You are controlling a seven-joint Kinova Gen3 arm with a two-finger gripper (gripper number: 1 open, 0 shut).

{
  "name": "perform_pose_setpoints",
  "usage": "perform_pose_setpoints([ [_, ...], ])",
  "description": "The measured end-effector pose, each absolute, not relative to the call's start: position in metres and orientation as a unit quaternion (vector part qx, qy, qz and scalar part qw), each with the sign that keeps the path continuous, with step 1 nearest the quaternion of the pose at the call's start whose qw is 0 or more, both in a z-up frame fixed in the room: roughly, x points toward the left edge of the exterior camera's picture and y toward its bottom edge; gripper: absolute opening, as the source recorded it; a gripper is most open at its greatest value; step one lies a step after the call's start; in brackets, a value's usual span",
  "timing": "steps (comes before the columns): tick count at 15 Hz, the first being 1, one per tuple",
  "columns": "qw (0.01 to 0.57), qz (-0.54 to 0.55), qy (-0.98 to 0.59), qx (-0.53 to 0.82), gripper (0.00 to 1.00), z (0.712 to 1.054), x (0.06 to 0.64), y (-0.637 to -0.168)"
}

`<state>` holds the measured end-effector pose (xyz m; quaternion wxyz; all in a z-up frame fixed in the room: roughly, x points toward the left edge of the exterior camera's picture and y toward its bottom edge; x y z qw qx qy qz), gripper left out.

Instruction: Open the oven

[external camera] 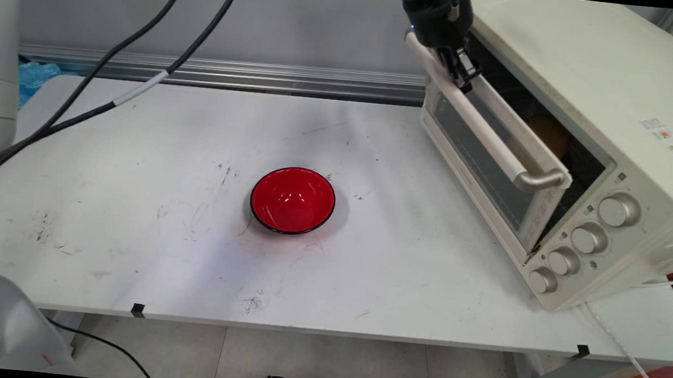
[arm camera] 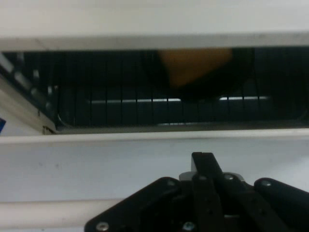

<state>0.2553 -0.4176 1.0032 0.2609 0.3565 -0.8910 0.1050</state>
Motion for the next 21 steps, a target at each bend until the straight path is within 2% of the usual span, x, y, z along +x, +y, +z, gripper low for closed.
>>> perform_pose_setpoints([
  [21, 0.232, 0.094, -0.905, 0.344, 0.00, 0.967, 0.275, -0.406],
])
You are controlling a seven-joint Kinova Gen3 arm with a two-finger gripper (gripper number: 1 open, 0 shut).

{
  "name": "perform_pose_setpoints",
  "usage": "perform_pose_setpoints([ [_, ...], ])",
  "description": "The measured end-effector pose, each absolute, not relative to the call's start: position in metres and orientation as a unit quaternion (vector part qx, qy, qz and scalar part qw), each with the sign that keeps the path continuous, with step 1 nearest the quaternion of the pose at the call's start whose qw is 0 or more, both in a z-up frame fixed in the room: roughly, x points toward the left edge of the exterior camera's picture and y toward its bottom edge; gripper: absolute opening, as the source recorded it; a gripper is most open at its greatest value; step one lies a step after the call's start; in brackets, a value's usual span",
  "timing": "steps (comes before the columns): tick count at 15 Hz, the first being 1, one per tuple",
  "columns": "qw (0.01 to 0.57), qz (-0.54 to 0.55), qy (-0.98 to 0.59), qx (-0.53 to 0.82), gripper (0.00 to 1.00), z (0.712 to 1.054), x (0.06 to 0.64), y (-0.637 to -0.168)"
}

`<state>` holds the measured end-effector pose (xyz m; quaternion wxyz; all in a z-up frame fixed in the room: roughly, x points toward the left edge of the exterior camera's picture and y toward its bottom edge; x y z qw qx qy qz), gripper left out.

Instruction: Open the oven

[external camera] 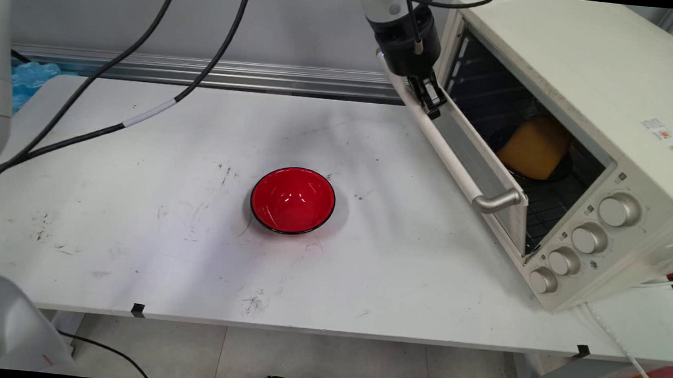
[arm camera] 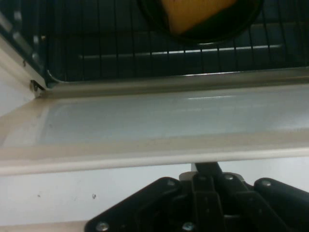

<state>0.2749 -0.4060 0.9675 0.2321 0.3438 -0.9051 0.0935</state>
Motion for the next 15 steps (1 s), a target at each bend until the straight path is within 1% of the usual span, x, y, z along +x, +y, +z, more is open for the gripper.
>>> perform_pose_setpoints([
  [15, 0.239, 0.087, -0.902, 0.348, 0.00, 0.931, 0.300, -0.394],
])
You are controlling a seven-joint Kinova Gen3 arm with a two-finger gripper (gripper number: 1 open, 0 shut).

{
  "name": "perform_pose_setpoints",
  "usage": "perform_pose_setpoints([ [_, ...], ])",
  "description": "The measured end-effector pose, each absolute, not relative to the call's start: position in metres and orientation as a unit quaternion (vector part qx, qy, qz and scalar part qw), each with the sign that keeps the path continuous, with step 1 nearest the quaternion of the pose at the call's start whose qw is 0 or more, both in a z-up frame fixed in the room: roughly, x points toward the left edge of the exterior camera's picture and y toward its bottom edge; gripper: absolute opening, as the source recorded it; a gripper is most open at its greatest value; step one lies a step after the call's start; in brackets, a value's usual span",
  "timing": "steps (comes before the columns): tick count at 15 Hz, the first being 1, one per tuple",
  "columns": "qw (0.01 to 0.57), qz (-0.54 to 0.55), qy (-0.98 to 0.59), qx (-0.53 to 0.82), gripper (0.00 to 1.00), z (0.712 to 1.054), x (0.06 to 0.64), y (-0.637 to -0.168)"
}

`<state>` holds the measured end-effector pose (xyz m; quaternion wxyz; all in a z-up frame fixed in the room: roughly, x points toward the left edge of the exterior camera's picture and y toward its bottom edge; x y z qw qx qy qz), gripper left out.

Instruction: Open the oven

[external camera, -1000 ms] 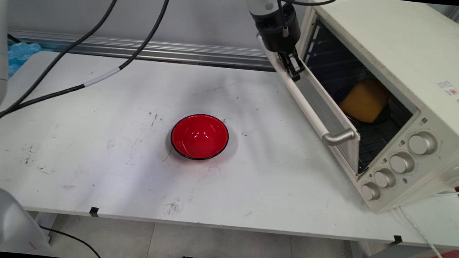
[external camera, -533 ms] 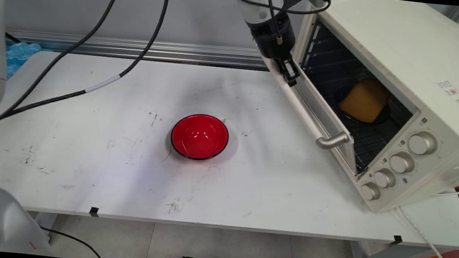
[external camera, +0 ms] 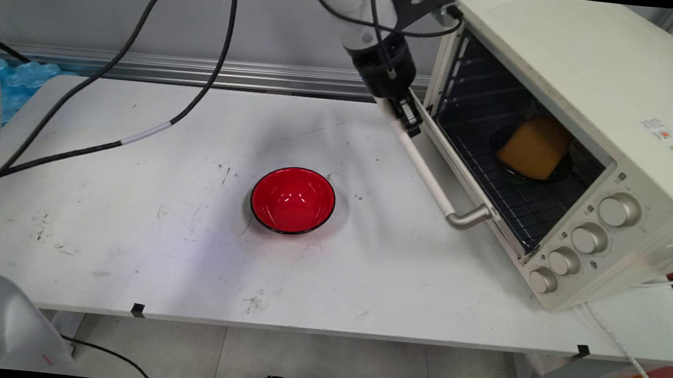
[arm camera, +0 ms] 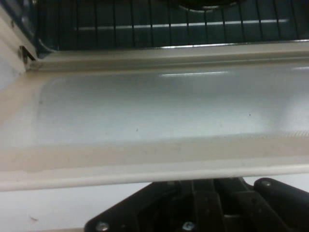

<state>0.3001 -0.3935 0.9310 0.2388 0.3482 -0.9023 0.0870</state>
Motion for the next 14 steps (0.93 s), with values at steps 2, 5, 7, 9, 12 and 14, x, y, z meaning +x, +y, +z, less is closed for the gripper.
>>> perform_pose_setpoints([
  [2, 0.238, 0.085, -0.902, 0.349, 0.00, 0.924, 0.306, -0.389],
  [5, 0.238, 0.084, -0.902, 0.350, 0.00, 0.915, 0.312, -0.384],
  [7, 0.238, 0.084, -0.902, 0.351, 0.00, 0.907, 0.317, -0.379],
  [9, 0.238, 0.083, -0.901, 0.353, 0.00, 0.901, 0.320, -0.376],
  [12, 0.239, 0.083, -0.899, 0.357, 0.00, 0.892, 0.325, -0.371],
  [14, 0.240, 0.084, -0.898, 0.359, 0.00, 0.886, 0.329, -0.369],
])
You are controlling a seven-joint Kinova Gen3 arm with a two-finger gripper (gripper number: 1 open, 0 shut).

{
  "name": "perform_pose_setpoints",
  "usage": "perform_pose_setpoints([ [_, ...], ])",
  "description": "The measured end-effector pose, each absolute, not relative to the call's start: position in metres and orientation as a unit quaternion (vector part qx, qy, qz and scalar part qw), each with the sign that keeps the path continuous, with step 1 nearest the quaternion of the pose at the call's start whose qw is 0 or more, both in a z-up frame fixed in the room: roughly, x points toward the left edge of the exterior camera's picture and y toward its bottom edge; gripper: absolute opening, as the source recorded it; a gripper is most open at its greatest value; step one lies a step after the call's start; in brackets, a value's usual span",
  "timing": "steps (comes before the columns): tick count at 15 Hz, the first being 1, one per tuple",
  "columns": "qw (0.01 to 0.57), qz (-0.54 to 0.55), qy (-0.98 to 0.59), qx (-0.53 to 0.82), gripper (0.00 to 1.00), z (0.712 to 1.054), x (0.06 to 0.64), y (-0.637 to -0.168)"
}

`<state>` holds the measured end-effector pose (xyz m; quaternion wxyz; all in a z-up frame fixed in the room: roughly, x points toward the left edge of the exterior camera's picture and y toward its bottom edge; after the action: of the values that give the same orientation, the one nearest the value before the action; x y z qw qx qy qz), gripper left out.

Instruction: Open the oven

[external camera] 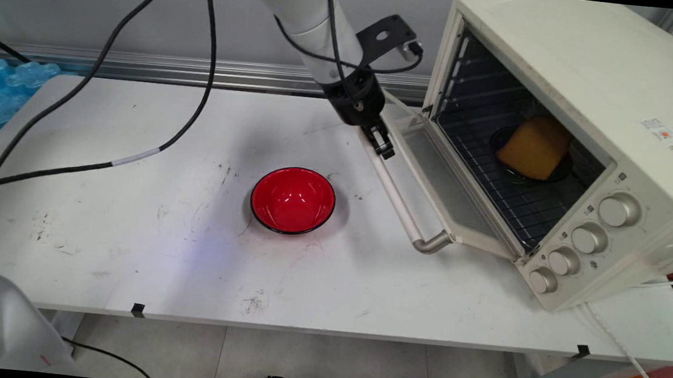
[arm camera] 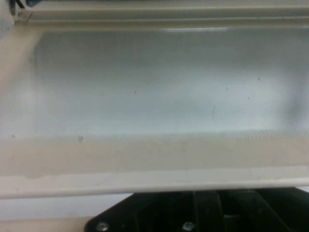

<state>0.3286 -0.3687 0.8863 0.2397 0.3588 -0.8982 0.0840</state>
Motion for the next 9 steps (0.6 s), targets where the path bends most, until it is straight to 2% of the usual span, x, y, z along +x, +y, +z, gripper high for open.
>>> perform_pose_setpoints([
  [9, 0.250, 0.093, -0.894, 0.359, 0.00, 0.866, 0.345, -0.358],
])
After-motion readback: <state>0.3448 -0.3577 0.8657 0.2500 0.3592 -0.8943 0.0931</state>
